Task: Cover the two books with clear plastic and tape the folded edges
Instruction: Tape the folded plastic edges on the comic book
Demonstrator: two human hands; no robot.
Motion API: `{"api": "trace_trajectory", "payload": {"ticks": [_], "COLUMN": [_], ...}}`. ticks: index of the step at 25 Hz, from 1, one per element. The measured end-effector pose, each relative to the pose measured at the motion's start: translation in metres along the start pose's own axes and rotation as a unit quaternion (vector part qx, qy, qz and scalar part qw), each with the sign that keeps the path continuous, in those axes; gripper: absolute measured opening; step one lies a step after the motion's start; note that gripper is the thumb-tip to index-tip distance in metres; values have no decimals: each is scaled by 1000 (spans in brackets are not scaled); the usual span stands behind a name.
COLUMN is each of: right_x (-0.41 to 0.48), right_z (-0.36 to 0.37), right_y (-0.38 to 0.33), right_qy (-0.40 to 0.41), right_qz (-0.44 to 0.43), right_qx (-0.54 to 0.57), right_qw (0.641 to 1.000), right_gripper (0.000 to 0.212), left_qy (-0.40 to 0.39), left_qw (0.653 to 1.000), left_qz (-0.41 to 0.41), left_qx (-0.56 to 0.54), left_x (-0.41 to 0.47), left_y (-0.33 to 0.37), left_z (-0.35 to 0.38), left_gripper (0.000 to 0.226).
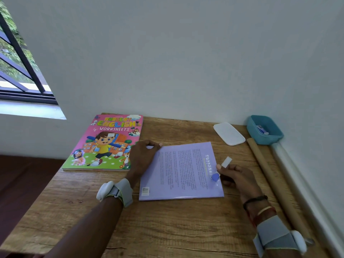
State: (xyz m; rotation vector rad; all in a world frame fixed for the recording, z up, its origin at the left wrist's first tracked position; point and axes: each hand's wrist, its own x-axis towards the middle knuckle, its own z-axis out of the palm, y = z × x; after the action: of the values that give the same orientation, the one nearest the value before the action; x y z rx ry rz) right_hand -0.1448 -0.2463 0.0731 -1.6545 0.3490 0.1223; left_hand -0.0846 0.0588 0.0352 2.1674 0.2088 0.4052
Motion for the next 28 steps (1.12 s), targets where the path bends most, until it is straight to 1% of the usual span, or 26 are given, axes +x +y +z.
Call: {"api": "trace_trajectory", "payload": {"ticks": [2,4,6,7,9,11,12,13,14,16,18,19,21,22,23,25,26,28], "right_x": [-7,-7,-6,-6,1,11,17,23,27,30,34,36,38,35,29,9,-3,-21], "right_z": [-6,-6,-2,-1,-4,-10,-13,-16,-17,-16,-16,-16,-14,-9,-1,22,39,73], "right_y": [2,5,6,6,6,6,6,5,4,-2,-7,-7,-4,-2,-2,0,2,12], "right_qy": [-21,-4,16,21,25,71,108,145,182,242,253,250,259,272,286,309,289,229], "right_qz": [-6,-14,-19,-11,16,15,-3,-24,-47,-93,-110,-110,-104,-103,-114,-156,-154,-124], "right_qx": [-14,-25,-34,-31,3,27,-12,-79,-151,-258,-360,-422,-533,-568,-580,-569,-571,-589], "right_qw": [1000,1000,999,999,1000,997,994,986,971,931,891,864,799,770,754,746,753,765], "right_gripper": [26,28,24,21,21,26,28,30,31,31,30,30,31,32,33,38,43,53], "left_qy": [10,13,20,31,50,29,11,-3,-18,-45,-60,-61,-60,-60,-59,-57,-61,-67], "left_qw": [1000,1000,999,996,975,949,938,927,916,900,894,891,887,887,889,893,894,902], "left_qz": [-2,1,13,31,104,184,212,232,240,238,212,196,163,144,125,101,92,70], "left_qx": [13,20,41,80,191,255,273,295,320,363,391,405,428,435,436,435,434,421], "left_x": [-1,-1,-2,-4,-4,-3,-2,-1,0,-1,-7,-12,-23,-28,-33,-39,-42,-47], "left_y": [2,3,4,4,2,3,3,4,5,10,16,19,28,31,34,40,43,49], "left_z": [2,3,4,5,10,13,13,13,13,11,10,10,10,10,11,13,13,14], "left_gripper": [32,32,30,27,17,9,9,8,7,7,9,10,13,14,16,20,21,22]}}
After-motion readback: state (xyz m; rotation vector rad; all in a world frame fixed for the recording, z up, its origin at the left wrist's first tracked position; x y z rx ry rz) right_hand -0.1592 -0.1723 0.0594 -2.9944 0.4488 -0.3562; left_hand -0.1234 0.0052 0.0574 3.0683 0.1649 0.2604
